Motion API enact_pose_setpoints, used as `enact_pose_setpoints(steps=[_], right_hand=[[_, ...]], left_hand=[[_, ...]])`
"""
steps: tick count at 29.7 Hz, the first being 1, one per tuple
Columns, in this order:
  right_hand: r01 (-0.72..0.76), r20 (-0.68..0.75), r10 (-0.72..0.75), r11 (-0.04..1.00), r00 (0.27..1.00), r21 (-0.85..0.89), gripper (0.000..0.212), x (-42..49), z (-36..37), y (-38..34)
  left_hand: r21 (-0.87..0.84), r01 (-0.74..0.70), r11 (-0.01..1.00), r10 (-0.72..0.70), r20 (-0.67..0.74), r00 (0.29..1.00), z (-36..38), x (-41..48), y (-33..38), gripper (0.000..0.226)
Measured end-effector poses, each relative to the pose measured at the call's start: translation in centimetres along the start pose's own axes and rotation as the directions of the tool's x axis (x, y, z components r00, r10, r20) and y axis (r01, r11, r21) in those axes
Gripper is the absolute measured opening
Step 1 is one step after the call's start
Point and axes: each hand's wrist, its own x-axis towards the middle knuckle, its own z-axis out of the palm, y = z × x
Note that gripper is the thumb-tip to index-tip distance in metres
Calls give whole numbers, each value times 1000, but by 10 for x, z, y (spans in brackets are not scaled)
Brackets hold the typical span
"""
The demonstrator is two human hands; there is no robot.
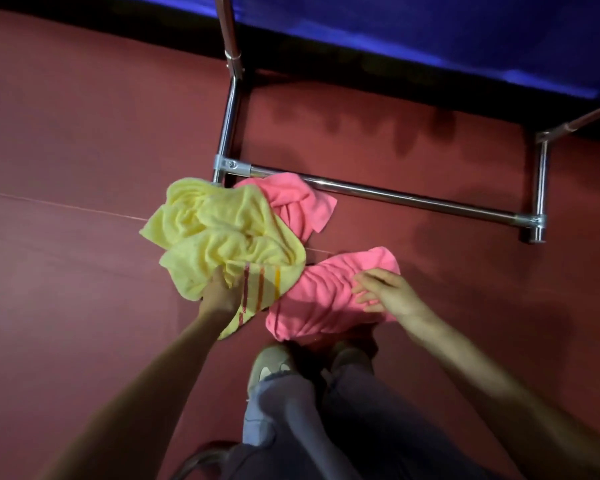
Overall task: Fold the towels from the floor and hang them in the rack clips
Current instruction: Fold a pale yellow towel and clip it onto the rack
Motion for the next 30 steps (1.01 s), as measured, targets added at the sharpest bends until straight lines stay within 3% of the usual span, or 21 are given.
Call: enact_pose_setpoints(steps=[4,8,14,19,22,24,27,30], right_hand=[[-42,-8,42,995,999,85,10,7,11,13],[-38,6,38,995,999,89,14,3,16,17],[-20,6,20,999,1000,42,27,-7,15,1],[155,40,-155,988,987,-11,24,-51,11,-37],[362,17,-361,932,932,-22,19,-88,8,-78],[526,-6,-527,849,850,-45,17,-126,3,-113],[681,-10,-684,727,729,-86,16,-186,-3,-152],[743,47,-745,657,666,-127,13,-215,1,-171]], left_hand=[[-73,36,997,-40,-50,998,20,35,-15,71],[-50,42,998,-47,-87,995,17,23,2,47],[-48,-235,971,234,-22,972,3,-5,21,26],[-86,-450,889,455,58,888,-41,-62,74,9],[-98,-595,798,603,111,790,-73,-104,116,10],[-84,-680,728,684,145,715,-96,-137,141,13],[-27,-758,651,748,194,635,-128,-191,169,20],[23,-809,587,787,219,577,-143,-215,183,20]])
